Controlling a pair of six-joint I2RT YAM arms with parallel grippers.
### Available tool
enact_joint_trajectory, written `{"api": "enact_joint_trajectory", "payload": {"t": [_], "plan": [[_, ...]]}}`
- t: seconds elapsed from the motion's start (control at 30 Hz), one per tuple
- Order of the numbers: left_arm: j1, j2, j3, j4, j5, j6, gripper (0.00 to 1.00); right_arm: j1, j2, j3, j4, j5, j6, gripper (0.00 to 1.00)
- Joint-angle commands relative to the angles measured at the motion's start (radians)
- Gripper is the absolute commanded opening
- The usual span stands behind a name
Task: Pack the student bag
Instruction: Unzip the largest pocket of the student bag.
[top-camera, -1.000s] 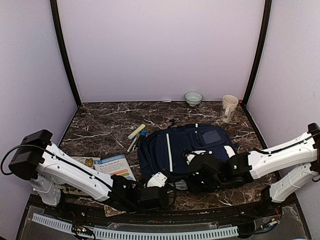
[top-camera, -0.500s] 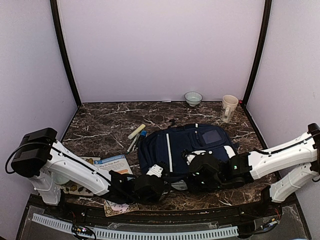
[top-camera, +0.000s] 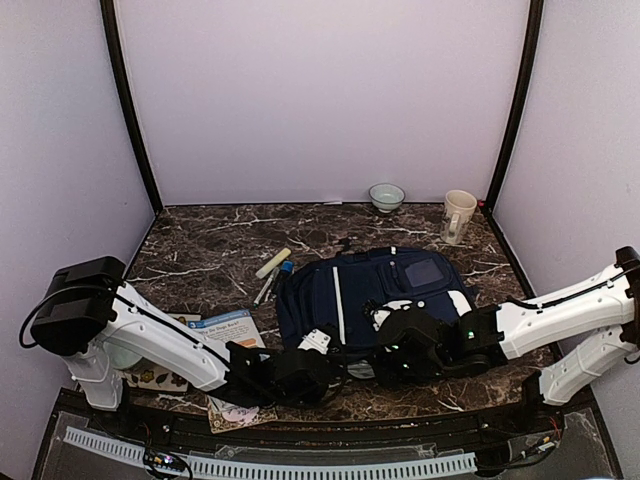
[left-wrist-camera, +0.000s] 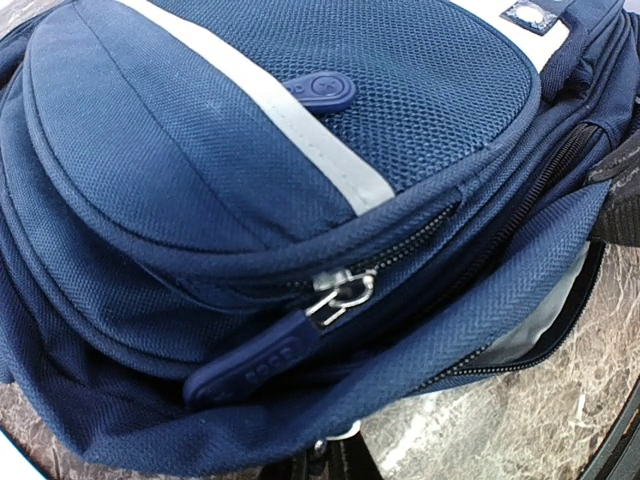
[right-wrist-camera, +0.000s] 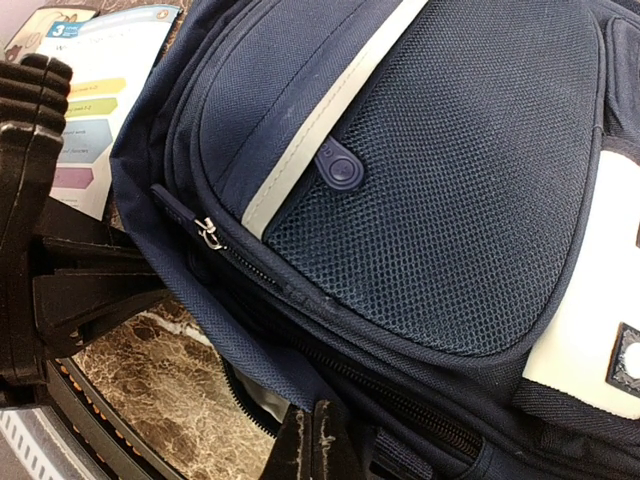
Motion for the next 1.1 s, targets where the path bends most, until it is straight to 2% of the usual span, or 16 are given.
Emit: {"api": "enact_joint_trajectory", "payload": {"t": [0.0, 0.13, 0.27, 0.43, 0.63, 0.8, 1.07], "plan": [[-0.024, -0.036, 0.016, -0.002, -0.001, -0.008, 0.09, -0.006, -0.022, -0.004, 0.072, 0.023, -0.005, 0.00], [-0.047, -0.044, 0.024, -0.046, -0.062, -0.019, 0.09, -0.006, -0.025, -0.001, 0.072, 0.024, -0.007, 0.00], [-0.048, -0.057, 0.013, -0.062, -0.087, -0.024, 0.00, -0.005, -0.025, -0.005, 0.072, 0.024, -0.007, 0.00], [-0.044, -0.088, 0.005, -0.144, -0.115, -0.048, 0.00, -0.005, -0.042, -0.024, 0.060, 0.039, 0.004, 0.00], [0.028, -0.166, -0.095, -0.123, -0.032, -0.058, 0.01, -0.005, -0.082, -0.083, 0.070, 0.044, 0.033, 0.00], [0.054, -0.234, -0.172, -0.026, 0.079, 0.008, 0.03, -0.004, -0.118, -0.124, 0.074, 0.039, 0.051, 0.00], [0.075, -0.275, -0.201, -0.015, 0.120, 0.059, 0.00, -0.004, -0.133, -0.132, 0.080, 0.032, 0.045, 0.00]]}}
